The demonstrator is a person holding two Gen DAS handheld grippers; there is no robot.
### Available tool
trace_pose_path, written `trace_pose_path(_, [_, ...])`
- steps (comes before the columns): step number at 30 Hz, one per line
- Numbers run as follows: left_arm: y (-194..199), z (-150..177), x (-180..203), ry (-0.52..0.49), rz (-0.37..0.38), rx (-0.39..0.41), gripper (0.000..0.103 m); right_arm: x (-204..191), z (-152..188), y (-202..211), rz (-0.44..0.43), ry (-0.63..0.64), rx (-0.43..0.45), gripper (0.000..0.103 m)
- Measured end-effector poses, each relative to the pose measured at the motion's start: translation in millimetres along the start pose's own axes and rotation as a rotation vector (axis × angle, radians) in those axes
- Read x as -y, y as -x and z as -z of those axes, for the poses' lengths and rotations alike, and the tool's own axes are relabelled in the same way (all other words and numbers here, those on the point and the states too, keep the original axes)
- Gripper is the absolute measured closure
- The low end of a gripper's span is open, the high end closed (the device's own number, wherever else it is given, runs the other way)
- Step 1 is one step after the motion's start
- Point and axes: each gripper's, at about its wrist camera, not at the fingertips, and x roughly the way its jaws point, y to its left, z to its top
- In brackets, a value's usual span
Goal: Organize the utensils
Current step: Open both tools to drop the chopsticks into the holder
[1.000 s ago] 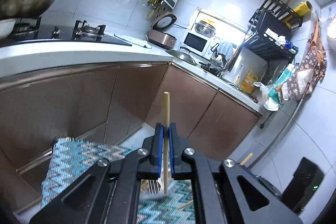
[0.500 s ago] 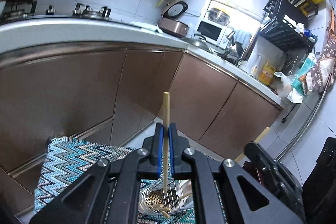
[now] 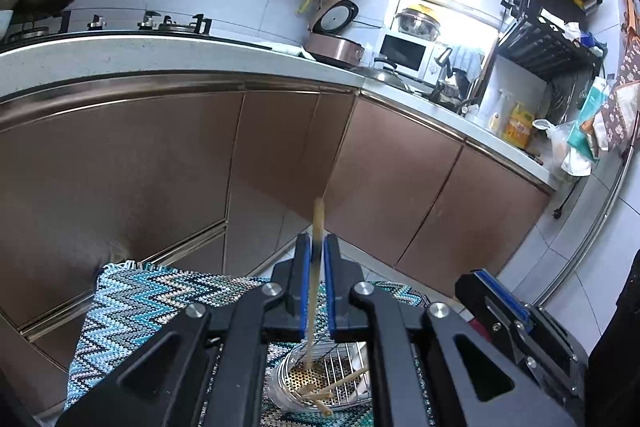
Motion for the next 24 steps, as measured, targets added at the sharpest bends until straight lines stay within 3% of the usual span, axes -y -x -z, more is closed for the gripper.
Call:
trace_pose_path(2, [6.2, -1.7, -0.4, 0.004, 0.005, 0.012, 0.096, 1.4, -2.1, 2.1, 0.008, -0.01, 0.008, 0.078])
trace_pose_path(7, [25.7, -6.1, -0.1, 0.004, 0.02, 0.032, 0.094, 2.9, -7.9, 17.7, 0.028, -0.028, 0.034, 0.076])
trace_pose_path(9, [36.3, -7.4, 0.1, 0.008, 0.029, 0.042, 0.086, 1.7, -11.4, 25.9, 0.032, -0.034, 0.046, 0.073])
trace_pose_path(11, [47.6, -7.7, -2.1, 0.023, 0.04, 0.055, 0.067, -0.5, -13.9, 33.7, 0.036, -0.037, 0.058, 0.07])
trace_pose_path(12, [56.7, -7.2, -4.3, 0.035, 0.04, 0.068, 0.065, -2.4, -15.1, 39.6, 0.038, -0.035, 0.066, 0.07])
trace_pose_path(20, [117.2, 1.7, -20.8, 0.075, 0.037, 0.098, 0.064, -13.5, -8.5, 83.5, 0.026, -0.063, 0.082, 0.065])
trace_pose_path(24, [151.4, 14.1, -25.0, 0.049, -0.018, 0.106, 0.062, -26.3, -4.0, 109.3, 0.021, -0.048, 0.093, 0.059])
